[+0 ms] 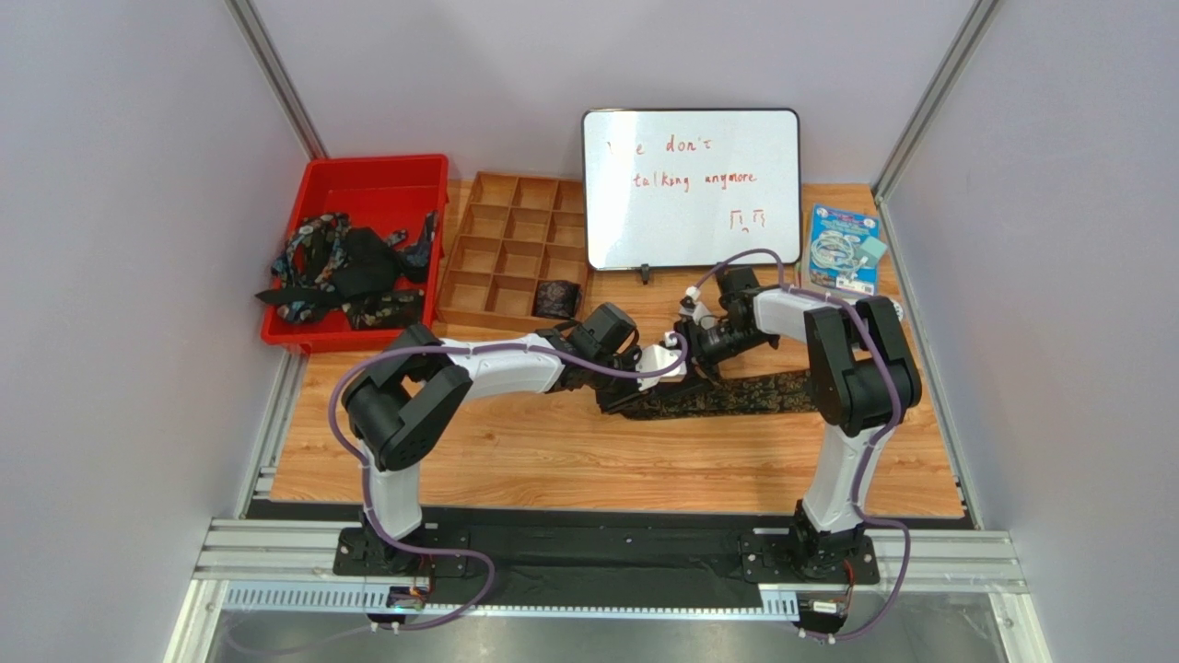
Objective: Roll the ties
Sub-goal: Roll the tie at the center of the board.
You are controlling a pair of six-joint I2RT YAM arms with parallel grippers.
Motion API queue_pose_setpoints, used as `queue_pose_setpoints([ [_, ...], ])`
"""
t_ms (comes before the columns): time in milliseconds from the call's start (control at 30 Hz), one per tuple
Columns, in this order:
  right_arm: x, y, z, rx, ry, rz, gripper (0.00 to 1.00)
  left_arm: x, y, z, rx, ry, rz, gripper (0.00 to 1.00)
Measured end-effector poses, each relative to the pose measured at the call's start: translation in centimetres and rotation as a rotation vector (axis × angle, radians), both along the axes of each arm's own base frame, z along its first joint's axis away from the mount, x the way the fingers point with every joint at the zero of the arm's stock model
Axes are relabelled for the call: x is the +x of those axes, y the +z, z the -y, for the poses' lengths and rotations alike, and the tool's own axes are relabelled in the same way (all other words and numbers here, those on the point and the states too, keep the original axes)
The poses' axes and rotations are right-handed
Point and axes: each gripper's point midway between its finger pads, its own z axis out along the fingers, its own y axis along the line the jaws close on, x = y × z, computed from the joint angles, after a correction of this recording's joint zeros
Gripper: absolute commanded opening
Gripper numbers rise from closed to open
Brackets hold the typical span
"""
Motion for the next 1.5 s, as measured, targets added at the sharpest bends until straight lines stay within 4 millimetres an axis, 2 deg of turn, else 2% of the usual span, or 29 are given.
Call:
queue_pose_setpoints([
  [300,0.1,-0.8,-2.0,0.008,-0.003,-0.017,0.42,-0.1,-0.1,-0.2,0.012,-0.015,0.003,0.27],
  [400,0.0,-1.3,-2.4,0.012,-0.003,-0.041,0.4,-0.2,-0.2,-0.3,0.019,-0.016,-0.001,0.27],
  [433,0.0,-1.3,-2.5,0.015,-0.004,-0.046,0.37,-0.2,-0.2,-0.4,0.021,-0.016,-0.003,0.27],
  [467,0.0,-1.3,-2.5,0.018,-0.004,-0.05,0.23,-0.2,-0.1,-0.4,0.023,-0.016,-0.005,0.27],
  [533,0.0,-1.3,-2.7,0.022,-0.004,-0.053,0.11,-0.3,-0.2,-0.6,0.029,-0.014,-0.01,0.29],
  [567,-0.1,-1.3,-2.9,0.025,-0.002,-0.054,0.02,-0.3,-0.2,-0.6,0.031,-0.013,-0.012,0.29],
  [733,-0.2,-1.3,-3.1,0.044,0.011,-0.07,0.0,-0.4,-0.3,-0.9,0.044,-0.012,-0.024,0.44],
  [767,-0.2,-1.4,-3.1,0.051,0.011,-0.077,0.0,-0.4,-0.3,-0.9,0.044,-0.011,-0.026,0.52],
  [833,-0.3,-1.6,-3.0,0.067,0.011,-0.092,0.0,-0.4,-0.2,-0.9,0.038,-0.008,-0.034,0.56],
  [867,-0.3,-1.9,-2.8,0.072,0.009,-0.103,0.0,-0.3,-0.1,-1.0,0.023,0.002,-0.042,0.63],
  [933,-0.1,-2.0,-2.5,0.097,0.011,-0.098,0.0,-0.4,0.0,-1.2,-0.006,0.012,-0.057,0.69],
  [1000,0.1,-2.0,-2.2,0.117,0.01,-0.088,0.0,-0.6,0.3,-2.0,-0.047,0.044,-0.08,0.88],
  [1033,0.2,-2.0,-1.9,0.129,0.009,-0.084,0.0,-0.7,0.5,-2.6,-0.067,0.062,-0.087,0.93],
  [1133,0.6,-2.1,-1.3,0.169,0.005,-0.067,0.0,-0.8,2.0,-3.5,-0.159,0.104,-0.074,0.94],
  [1300,0.9,-2.2,-0.8,0.228,0.012,-0.037,0.0,-0.8,3.8,-2.0,-0.298,0.082,-0.039,0.94],
  [1367,0.9,-2.3,-0.6,0.242,0.015,-0.029,0.0,-0.7,3.6,-1.3,-0.33,0.073,-0.037,0.94],
  [1500,0.9,-2.4,-0.3,0.264,0.018,-0.014,0.0,-0.4,2.0,-0.3,-0.345,0.072,-0.039,0.91],
])
